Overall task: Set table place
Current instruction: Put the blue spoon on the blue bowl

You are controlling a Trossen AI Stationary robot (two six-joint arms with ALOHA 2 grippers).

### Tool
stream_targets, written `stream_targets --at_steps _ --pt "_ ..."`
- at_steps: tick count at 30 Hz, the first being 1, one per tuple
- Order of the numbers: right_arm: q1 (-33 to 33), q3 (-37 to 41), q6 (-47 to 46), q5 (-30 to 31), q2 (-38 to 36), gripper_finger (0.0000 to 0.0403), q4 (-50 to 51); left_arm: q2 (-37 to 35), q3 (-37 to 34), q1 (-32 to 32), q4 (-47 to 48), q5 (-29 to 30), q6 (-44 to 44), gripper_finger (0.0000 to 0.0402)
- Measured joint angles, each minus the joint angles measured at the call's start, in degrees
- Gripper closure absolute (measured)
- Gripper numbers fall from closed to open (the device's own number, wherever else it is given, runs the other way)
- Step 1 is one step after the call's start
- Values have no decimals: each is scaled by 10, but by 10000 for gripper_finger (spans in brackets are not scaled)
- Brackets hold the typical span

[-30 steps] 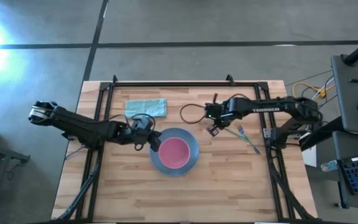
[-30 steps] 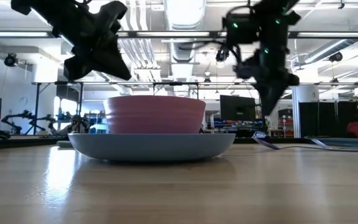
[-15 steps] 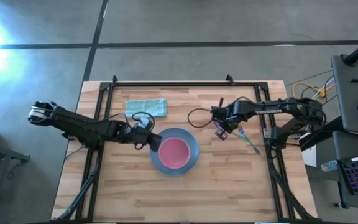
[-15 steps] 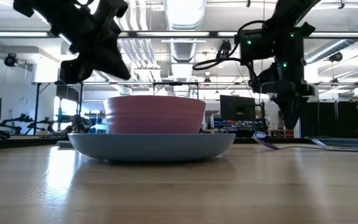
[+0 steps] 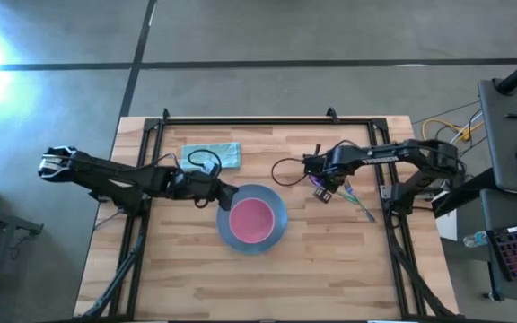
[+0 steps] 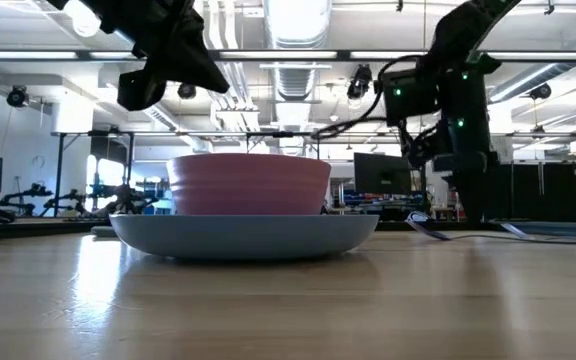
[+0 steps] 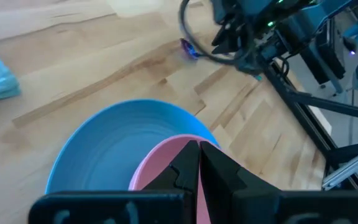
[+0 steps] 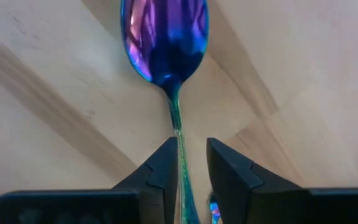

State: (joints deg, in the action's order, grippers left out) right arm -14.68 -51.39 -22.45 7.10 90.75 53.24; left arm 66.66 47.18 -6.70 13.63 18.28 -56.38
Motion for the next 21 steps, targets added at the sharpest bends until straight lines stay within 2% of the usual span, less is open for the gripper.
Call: stream_targets --at_steps 14,17,21 --pt "-8 0 31 0 58 303 -32 -6 2 0 0 0 -1 402" --pt "-12 0 32 -1 60 311 -35 -7 2 2 2 0 -2 402" --pt "-23 0 40 -24 60 346 -40 -9 2 9 2 2 -2 402"
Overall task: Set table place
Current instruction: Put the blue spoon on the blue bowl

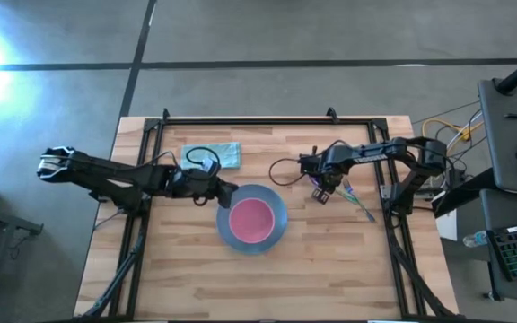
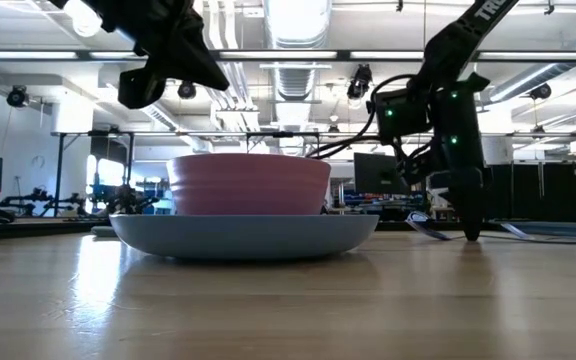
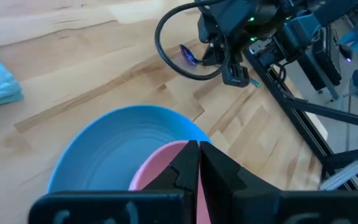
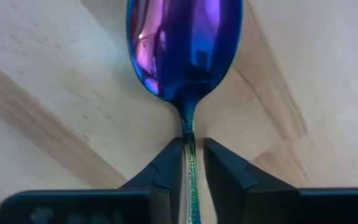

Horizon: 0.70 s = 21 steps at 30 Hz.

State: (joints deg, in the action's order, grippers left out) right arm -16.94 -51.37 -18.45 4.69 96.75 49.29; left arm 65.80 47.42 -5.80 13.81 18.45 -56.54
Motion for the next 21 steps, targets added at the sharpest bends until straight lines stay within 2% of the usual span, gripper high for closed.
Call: stream_targets --at_steps 4,9,13,16,21 --pt "-7 0 12 -12 0 385 -2 -1 0 14 1 1 15 402" --pt "-21 -15 14 -47 1 389 -13 -1 0 36 2 1 16 402" --pt "-47 -53 -25 -110 0 390 -49 -1 -3 53 5 1 15 402" --pt "-70 -92 -75 -153 -3 390 -116 -1 -8 63 5 2 14 402" --pt "-104 -161 -187 -154 -6 390 -203 -1 -10 72 7 2 14 402"
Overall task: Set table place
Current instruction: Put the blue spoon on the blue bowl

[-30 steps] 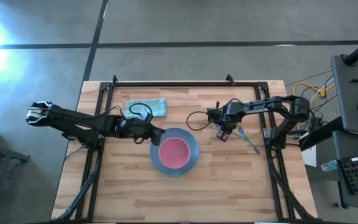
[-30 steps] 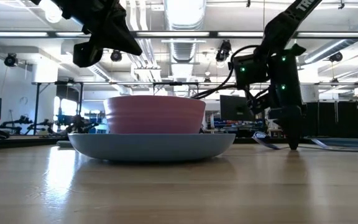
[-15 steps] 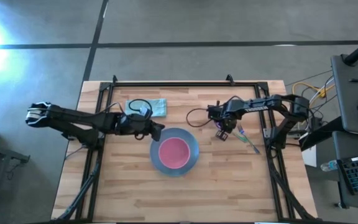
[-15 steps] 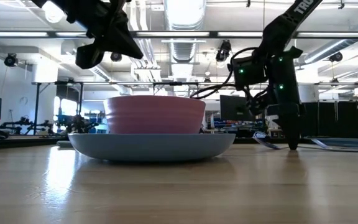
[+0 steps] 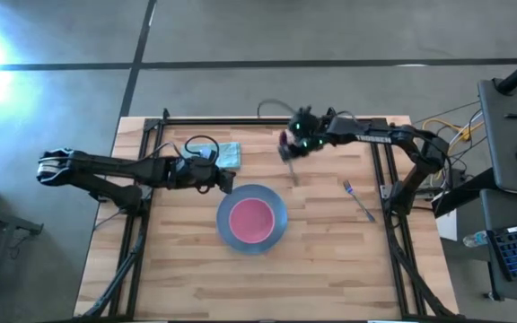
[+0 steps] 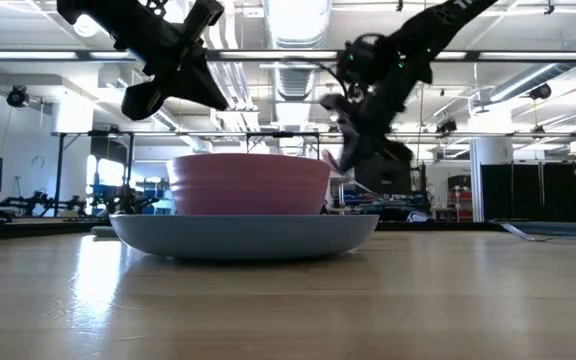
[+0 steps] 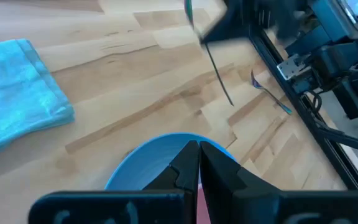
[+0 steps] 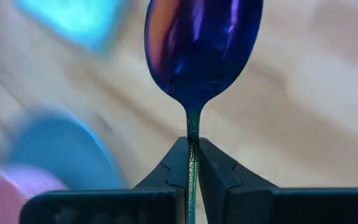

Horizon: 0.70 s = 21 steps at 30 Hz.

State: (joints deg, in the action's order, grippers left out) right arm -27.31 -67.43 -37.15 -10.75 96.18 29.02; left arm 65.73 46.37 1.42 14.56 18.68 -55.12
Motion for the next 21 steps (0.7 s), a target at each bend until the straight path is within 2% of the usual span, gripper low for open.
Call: stream_targets --at_steps 4,9,13,15,18,21 --pt "-17 -32 -127 -8 2 390 -122 0 0 17 15 0 16 402" --pt "-13 -39 -285 -23 5 390 -289 2 -1 54 90 7 38 402" --pt "4 -43 -368 -27 5 390 -342 1 -2 78 80 24 109 402" --pt "13 -43 -412 -25 5 390 -369 -1 -2 81 47 31 171 402" --pt "21 -37 -465 -21 5 390 -447 -2 -3 74 -17 70 317 402" --pt "23 -36 -496 -12 5 390 -490 -2 -4 45 -78 155 470 402"
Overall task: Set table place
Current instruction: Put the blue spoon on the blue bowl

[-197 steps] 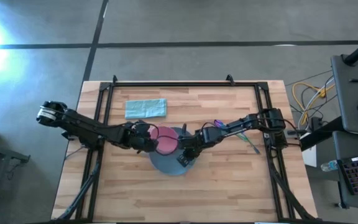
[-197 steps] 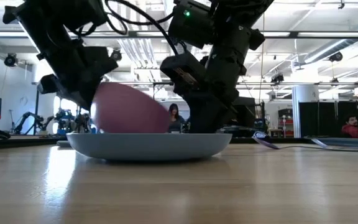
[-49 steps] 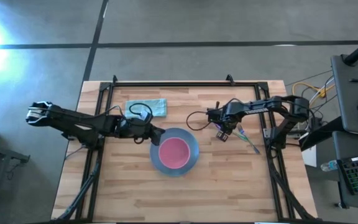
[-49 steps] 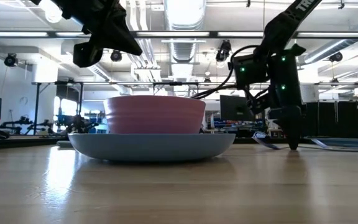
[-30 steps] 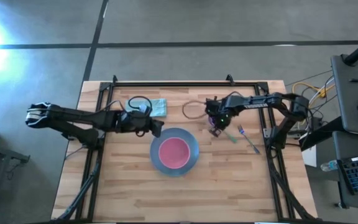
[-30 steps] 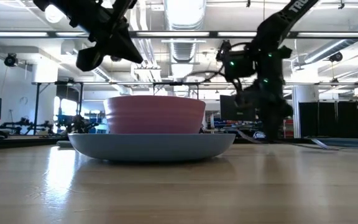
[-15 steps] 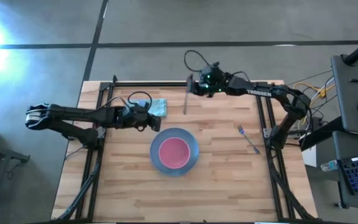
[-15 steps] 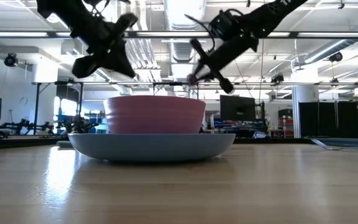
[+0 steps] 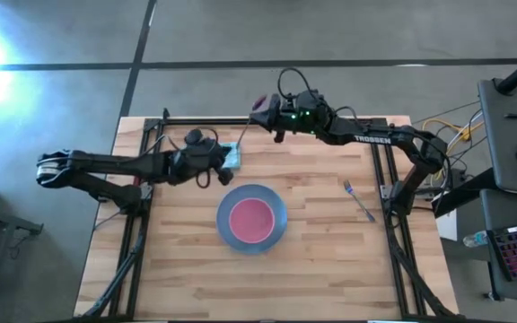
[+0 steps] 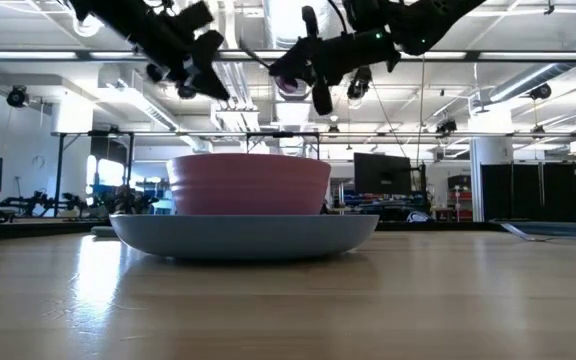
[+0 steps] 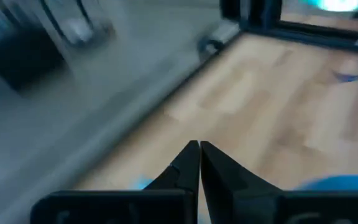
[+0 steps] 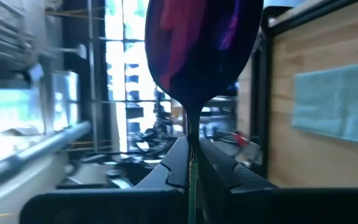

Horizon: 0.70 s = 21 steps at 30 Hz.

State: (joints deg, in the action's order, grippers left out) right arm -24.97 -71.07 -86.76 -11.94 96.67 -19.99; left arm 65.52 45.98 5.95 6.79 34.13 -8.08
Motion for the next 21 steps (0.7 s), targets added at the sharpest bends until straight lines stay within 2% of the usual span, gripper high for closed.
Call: stream_targets --at_steps 3,5,7,11,15,17,18,21 --pt "2 -5 -11 1 0 390 -3 3 -1 -22 -31 144 115 402" --pt "7 -8 -17 1 0 390 -3 7 -2 -24 -50 209 169 402" --pt "13 -12 -18 0 0 390 -4 7 -2 -20 -64 211 216 402" --pt "21 -21 -13 0 0 390 -4 8 -1 -20 -96 158 300 402" --pt "21 -24 2 0 0 390 3 1 9 -29 -153 163 339 402" --pt "21 -24 9 0 0 390 5 -9 17 -29 -163 156 306 402" --pt "21 -23 14 0 0 390 5 -14 23 -28 -151 141 257 402" --pt "21 -22 23 0 0 390 20 -31 52 0 -32 31 30 402"
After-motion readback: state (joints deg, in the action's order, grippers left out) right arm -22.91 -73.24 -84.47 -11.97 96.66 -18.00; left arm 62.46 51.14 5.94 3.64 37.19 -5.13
